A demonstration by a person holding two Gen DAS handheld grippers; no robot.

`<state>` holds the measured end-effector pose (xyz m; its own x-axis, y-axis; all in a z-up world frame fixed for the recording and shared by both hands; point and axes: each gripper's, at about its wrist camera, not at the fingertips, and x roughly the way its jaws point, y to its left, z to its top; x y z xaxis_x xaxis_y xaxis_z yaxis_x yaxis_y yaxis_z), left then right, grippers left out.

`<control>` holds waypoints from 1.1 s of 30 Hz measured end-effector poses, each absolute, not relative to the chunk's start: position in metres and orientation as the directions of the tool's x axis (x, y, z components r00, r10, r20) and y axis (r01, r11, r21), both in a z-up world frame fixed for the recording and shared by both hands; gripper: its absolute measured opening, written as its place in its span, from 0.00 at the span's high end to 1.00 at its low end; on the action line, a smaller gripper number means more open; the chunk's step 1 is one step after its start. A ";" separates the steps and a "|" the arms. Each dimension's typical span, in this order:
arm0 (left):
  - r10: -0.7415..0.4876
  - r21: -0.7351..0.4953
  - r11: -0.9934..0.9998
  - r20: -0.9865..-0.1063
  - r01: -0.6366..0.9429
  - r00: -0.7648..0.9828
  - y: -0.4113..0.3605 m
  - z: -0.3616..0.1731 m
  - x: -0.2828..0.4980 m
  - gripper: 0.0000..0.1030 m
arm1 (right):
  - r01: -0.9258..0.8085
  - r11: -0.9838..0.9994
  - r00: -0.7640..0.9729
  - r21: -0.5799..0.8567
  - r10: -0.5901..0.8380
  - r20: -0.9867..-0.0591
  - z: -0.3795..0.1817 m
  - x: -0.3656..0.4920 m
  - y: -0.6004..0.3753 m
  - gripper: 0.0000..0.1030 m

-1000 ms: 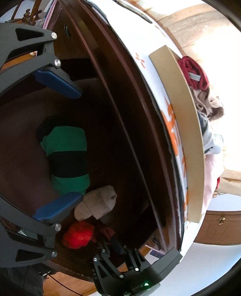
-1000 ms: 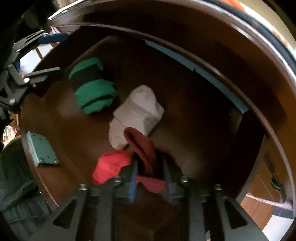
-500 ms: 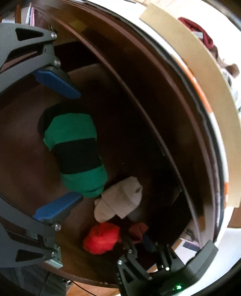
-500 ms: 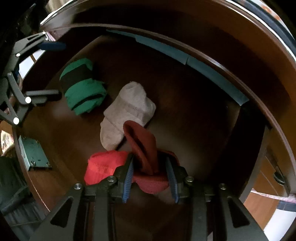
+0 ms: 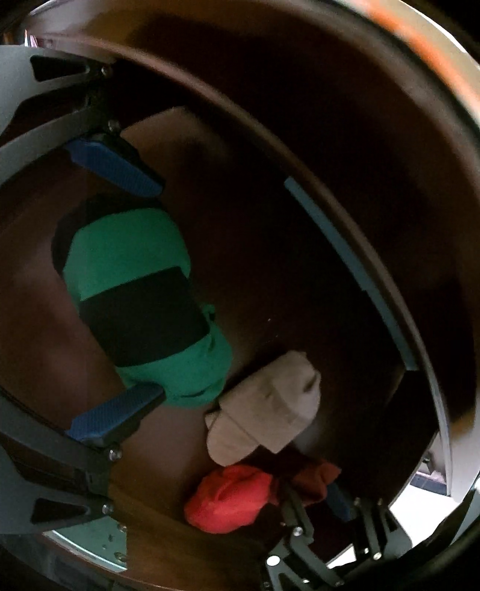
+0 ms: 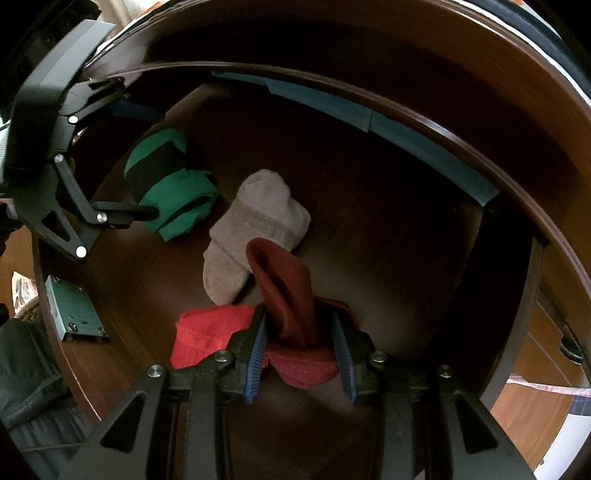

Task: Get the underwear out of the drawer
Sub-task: 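Close the left gripper on the green-and-black garment while the right holds the red sock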

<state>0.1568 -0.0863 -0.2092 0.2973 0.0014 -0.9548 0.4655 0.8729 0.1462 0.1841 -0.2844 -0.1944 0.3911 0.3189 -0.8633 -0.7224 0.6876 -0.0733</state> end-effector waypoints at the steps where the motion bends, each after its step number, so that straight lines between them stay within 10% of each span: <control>1: 0.006 0.140 0.876 -0.960 0.461 0.280 -0.086 -0.213 0.159 0.01 | -0.722 0.688 0.391 -0.072 0.320 -0.863 -0.197 0.184 -0.281 0.64; 10: -0.061 0.095 0.849 -0.960 0.520 0.275 -0.102 -0.212 0.154 0.53 | -0.726 0.681 0.411 -0.101 0.311 -0.857 -0.200 0.181 -0.280 0.64; 33: -0.071 0.175 0.922 -0.801 0.346 0.594 -0.090 -0.161 0.103 0.57 | -0.736 0.657 0.534 -0.163 0.417 -0.735 -0.179 0.145 -0.283 0.90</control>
